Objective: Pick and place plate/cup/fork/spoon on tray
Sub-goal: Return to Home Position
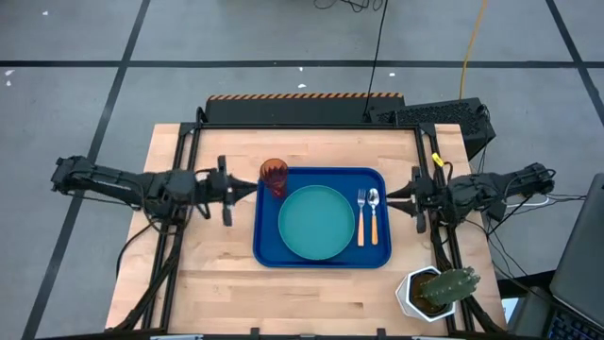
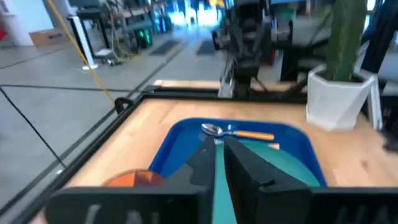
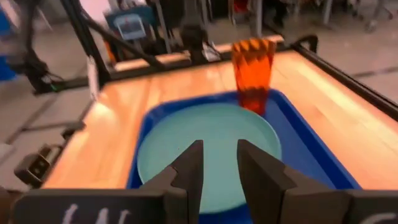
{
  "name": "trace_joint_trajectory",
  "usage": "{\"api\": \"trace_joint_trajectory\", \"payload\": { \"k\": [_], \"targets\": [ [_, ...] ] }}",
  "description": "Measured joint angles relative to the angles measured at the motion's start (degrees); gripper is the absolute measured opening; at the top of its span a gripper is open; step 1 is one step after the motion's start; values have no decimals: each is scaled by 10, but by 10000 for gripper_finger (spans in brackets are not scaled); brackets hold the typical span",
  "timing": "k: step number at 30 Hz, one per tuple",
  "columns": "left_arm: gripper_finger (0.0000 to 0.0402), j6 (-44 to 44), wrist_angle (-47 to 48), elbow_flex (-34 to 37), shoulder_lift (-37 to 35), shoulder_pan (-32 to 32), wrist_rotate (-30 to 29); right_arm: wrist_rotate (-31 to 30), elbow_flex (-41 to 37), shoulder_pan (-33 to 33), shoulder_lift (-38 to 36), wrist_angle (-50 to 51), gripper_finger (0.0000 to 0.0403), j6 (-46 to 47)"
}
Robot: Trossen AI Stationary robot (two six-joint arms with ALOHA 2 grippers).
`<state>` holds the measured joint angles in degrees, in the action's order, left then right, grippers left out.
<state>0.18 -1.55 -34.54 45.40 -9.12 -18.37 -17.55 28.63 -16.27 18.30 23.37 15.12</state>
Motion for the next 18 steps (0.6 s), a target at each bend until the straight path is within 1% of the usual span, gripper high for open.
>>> {"api": "trace_joint_trajectory", "payload": {
  "k": [3,4,7,10,12,15,18],
  "targets": [
    [9,-14,-86,81,-51,-2,0,12,-61,0,-38,-81,89,-15],
    [6,-19,-104,102,-68,-2,-1,13,-85,0,-51,-117,89,-21],
    [7,-30,-140,152,-114,-2,-1,13,-154,0,-88,-222,89,-43],
    [4,-34,-150,183,-148,-2,-1,12,-213,1,-115,-308,89,-67],
    [4,-38,-151,200,-168,-2,0,10,-243,1,-128,-351,89,-86],
    [6,-39,-159,226,-192,-2,1,-3,-268,2,-140,-387,89,-103],
    [3,-40,-194,262,-213,-2,3,-3,-275,8,-143,-386,83,-107]
  ]
}}
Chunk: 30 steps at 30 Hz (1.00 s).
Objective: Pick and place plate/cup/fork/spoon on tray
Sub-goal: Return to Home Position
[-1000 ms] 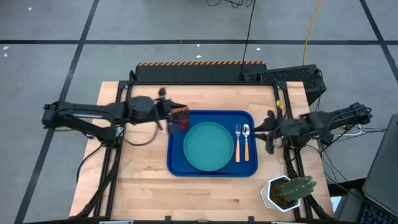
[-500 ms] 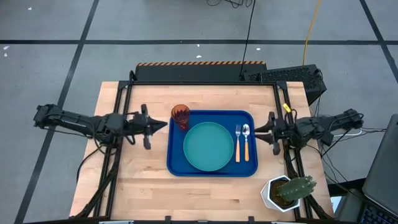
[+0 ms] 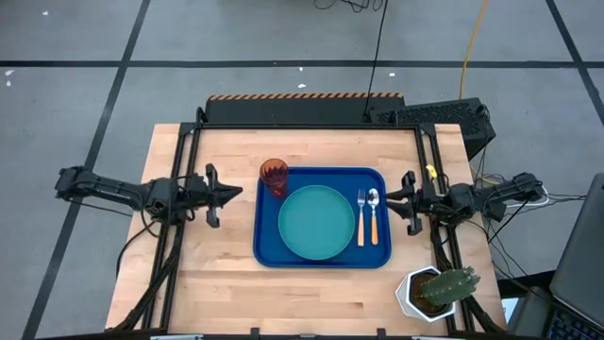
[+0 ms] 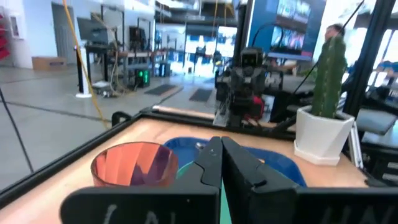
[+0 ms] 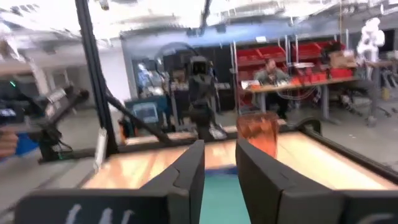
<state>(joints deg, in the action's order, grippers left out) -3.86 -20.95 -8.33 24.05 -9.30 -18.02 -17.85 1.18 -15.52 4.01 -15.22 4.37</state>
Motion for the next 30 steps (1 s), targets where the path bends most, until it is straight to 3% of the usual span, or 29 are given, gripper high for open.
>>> {"api": "trace_joint_trajectory", "payload": {
  "k": [5,12,24,30],
  "targets": [
    [4,3,-93,69,-23,0,12,2,-1,9,0,9,61,-5],
    [3,-1,-89,78,-28,0,64,50,-1,28,1,68,7,31],
    [3,29,-44,78,-28,9,76,107,-2,75,1,102,0,70],
    [2,15,12,78,-42,52,131,143,-3,108,1,108,0,68]
  ]
}}
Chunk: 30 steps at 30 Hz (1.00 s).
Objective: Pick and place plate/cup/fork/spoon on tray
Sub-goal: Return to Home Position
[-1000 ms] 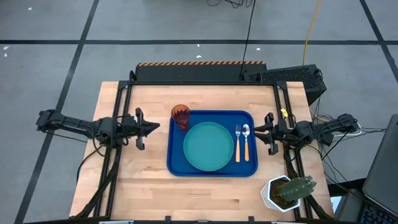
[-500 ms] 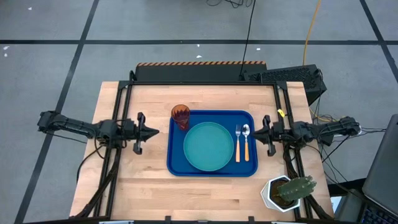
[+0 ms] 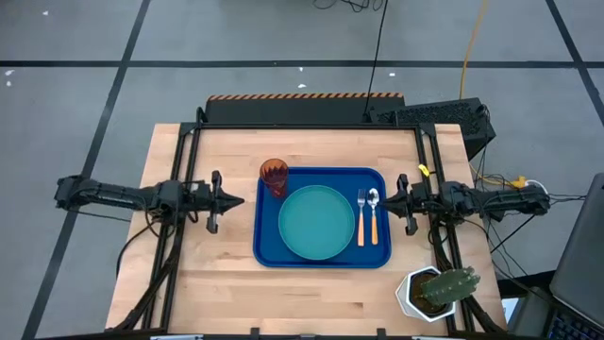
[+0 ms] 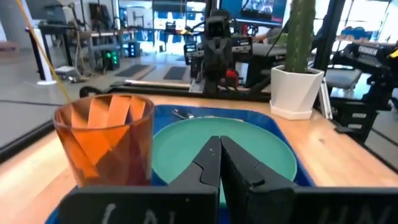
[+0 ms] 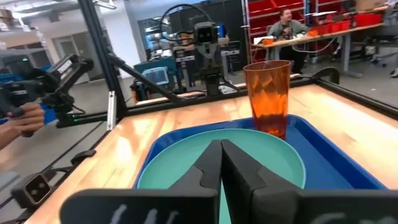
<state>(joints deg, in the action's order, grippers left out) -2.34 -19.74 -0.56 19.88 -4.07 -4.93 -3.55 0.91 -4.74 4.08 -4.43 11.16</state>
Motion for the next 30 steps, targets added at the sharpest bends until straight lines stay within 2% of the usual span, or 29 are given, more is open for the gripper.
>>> {"api": "trace_joint_trajectory", "payload": {
  "k": [5,10,15,22,30],
  "targets": [
    [2,-22,40,0,-55,31,48,36,0,26,0,0,0,9],
    [2,-59,146,0,-131,36,49,53,0,33,0,7,0,13],
    [1,-46,190,-1,-190,36,43,53,0,33,0,16,0,14],
    [3,21,194,-4,-190,37,19,52,0,33,0,25,0,12],
    [30,46,193,-4,-163,37,20,52,0,33,0,22,0,13]
  ]
}}
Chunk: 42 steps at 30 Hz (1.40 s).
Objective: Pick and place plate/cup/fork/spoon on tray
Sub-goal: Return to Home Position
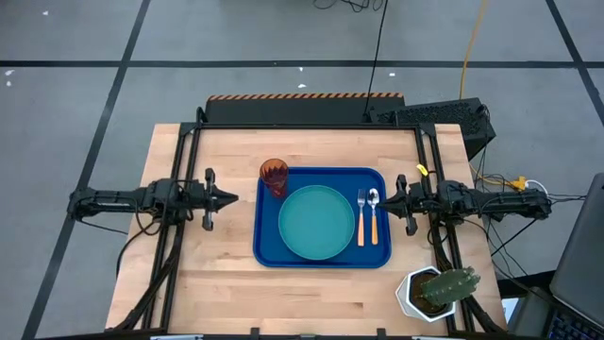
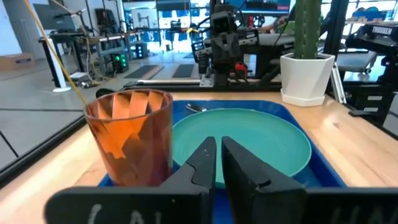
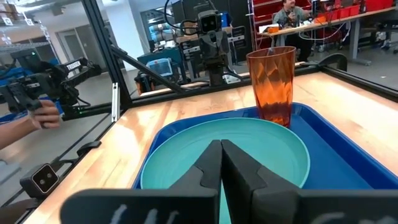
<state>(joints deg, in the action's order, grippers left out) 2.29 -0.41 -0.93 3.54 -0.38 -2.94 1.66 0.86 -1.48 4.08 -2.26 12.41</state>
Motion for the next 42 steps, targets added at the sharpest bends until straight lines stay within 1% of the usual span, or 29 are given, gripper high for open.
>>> {"api": "trace_joint_trajectory", "payload": {
  "k": [4,42],
  "targets": [
    [30,-14,-1,0,3,0,0,1,0,0,0,0,0,4],
    [31,-10,-3,1,3,0,0,-1,0,0,0,0,0,4]
  ]
}}
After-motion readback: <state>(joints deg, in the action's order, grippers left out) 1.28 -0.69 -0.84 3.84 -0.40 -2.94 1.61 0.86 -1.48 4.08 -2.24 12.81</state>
